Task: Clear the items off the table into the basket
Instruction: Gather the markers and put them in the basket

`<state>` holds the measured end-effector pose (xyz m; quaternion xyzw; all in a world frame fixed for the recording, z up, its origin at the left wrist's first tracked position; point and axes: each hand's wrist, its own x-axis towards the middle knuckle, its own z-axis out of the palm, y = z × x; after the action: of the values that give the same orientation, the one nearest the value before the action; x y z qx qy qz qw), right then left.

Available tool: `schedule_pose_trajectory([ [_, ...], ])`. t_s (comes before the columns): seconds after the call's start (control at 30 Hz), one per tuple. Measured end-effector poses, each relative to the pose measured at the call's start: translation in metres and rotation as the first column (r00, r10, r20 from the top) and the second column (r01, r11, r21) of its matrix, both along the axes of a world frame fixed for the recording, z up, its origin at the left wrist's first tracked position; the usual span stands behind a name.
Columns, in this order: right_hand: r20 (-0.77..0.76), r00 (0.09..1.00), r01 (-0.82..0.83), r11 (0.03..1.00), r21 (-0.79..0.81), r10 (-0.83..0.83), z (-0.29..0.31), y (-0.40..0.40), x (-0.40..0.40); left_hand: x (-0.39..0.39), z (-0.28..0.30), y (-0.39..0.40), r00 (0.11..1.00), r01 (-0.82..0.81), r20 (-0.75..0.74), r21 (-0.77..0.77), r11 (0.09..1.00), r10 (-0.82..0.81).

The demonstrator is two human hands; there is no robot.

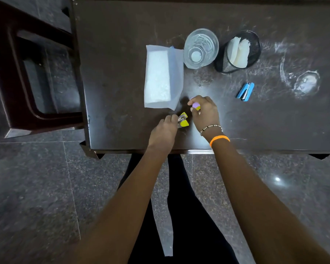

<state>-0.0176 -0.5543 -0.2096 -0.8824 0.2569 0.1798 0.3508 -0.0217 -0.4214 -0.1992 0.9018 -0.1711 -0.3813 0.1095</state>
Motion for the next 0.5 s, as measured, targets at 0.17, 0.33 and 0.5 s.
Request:
schedule_pose_trajectory([
  [0.17,0.097,0.994,0.036,0.995,0.094,-0.045,0.028,0.041,0.013,-0.003,0.026,0.048,0.902,-0.428,-0.036,-0.182,0.885,0.429],
  [0.33,0.178,0.984,-0.063,0.957,0.284,0.012,0.056,0.119,0.05,0.015,0.058,0.121,0.65,-0.717,-0.05,-0.369,0.591,0.758],
  [0.5,0.233,0.953,-0.271,0.89,0.366,0.194,0.08,0.21,0.094,0.049,0.089,0.208,0.393,-0.788,0.023,-0.506,0.349,0.919],
])
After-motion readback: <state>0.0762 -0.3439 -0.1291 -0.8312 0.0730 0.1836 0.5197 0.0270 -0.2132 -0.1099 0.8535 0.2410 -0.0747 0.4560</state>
